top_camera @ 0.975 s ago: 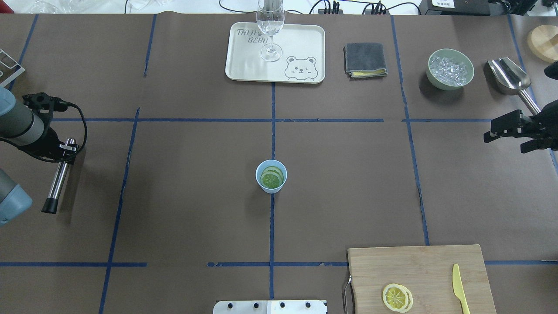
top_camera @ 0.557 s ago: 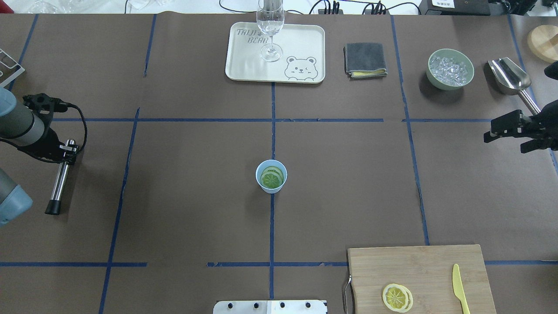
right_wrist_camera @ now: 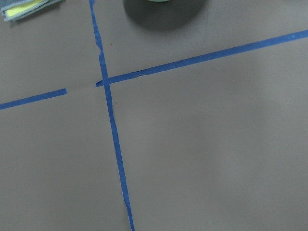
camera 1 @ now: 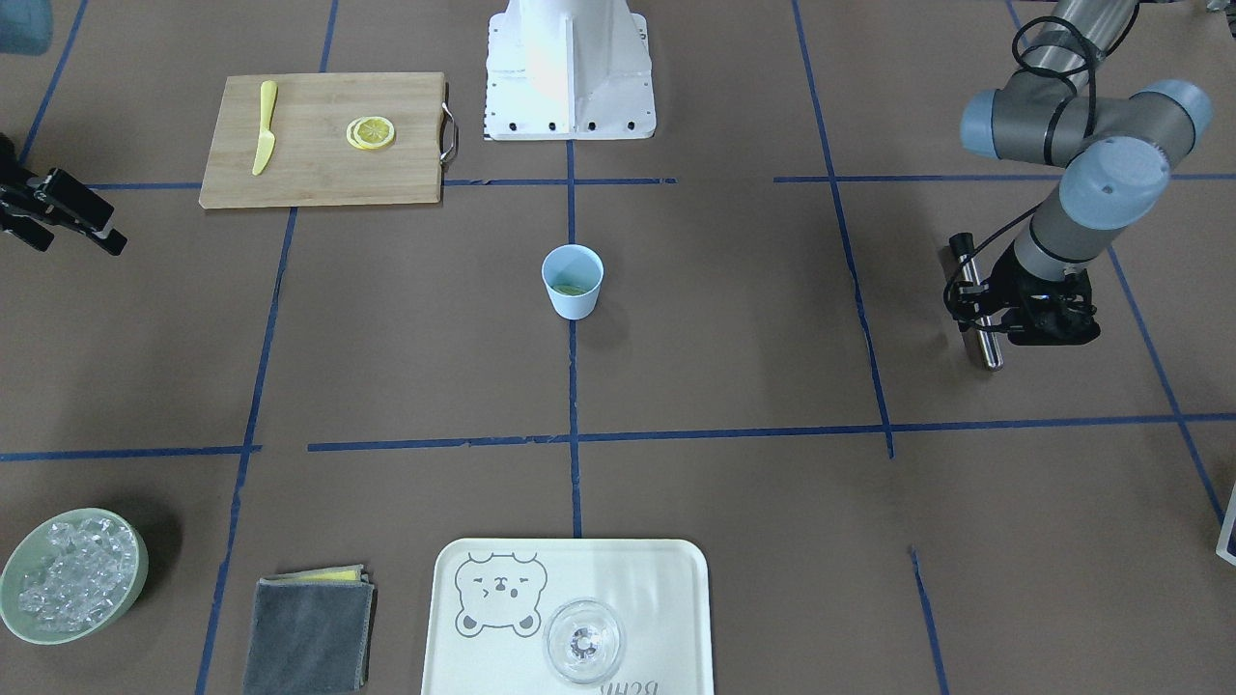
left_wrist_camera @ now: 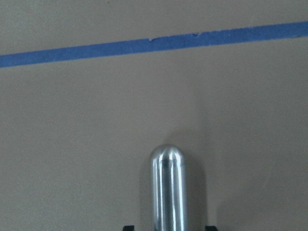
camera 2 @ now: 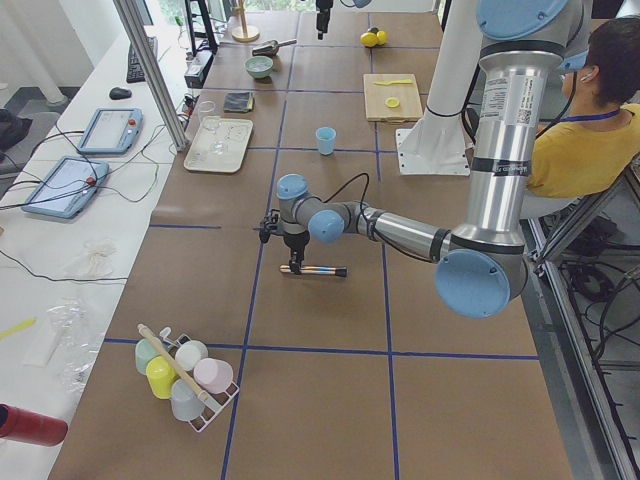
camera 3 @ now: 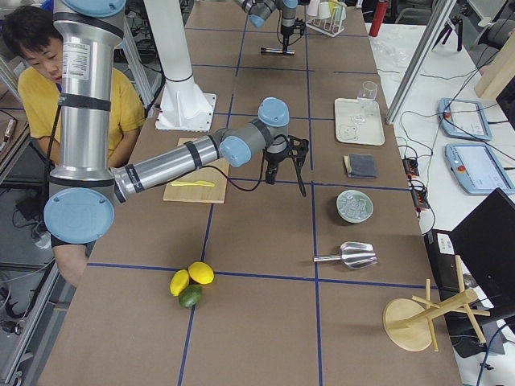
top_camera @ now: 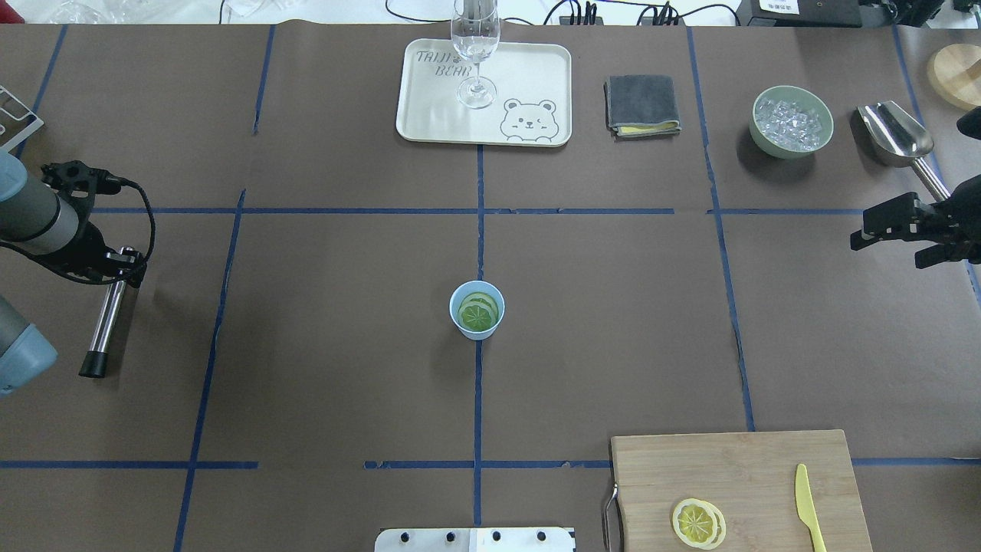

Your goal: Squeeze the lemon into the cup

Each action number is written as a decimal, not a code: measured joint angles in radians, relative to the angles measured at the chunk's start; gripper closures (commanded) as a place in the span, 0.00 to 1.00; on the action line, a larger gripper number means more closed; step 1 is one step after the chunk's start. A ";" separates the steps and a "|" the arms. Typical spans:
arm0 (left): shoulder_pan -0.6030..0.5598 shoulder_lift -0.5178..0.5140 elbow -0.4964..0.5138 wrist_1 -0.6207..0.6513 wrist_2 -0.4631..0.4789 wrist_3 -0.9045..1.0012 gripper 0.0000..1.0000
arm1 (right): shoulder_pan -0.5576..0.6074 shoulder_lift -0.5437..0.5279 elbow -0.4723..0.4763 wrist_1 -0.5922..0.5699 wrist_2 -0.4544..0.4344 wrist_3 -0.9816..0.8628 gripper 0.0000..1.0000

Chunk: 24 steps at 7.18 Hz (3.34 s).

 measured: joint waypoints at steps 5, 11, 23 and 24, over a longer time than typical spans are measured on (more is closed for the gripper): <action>-0.394 0.047 -0.133 0.021 -0.216 0.449 0.00 | 0.244 0.001 -0.257 -0.019 0.068 -0.581 0.00; -0.592 0.195 -0.022 0.150 -0.289 0.780 0.00 | 0.377 -0.014 -0.390 -0.092 0.042 -0.869 0.00; -0.640 0.090 0.022 0.437 -0.296 0.798 0.00 | 0.377 -0.041 -0.415 -0.087 0.055 -0.881 0.00; -0.640 0.084 0.048 0.422 -0.295 0.836 0.00 | 0.377 -0.038 -0.416 -0.088 0.058 -0.882 0.00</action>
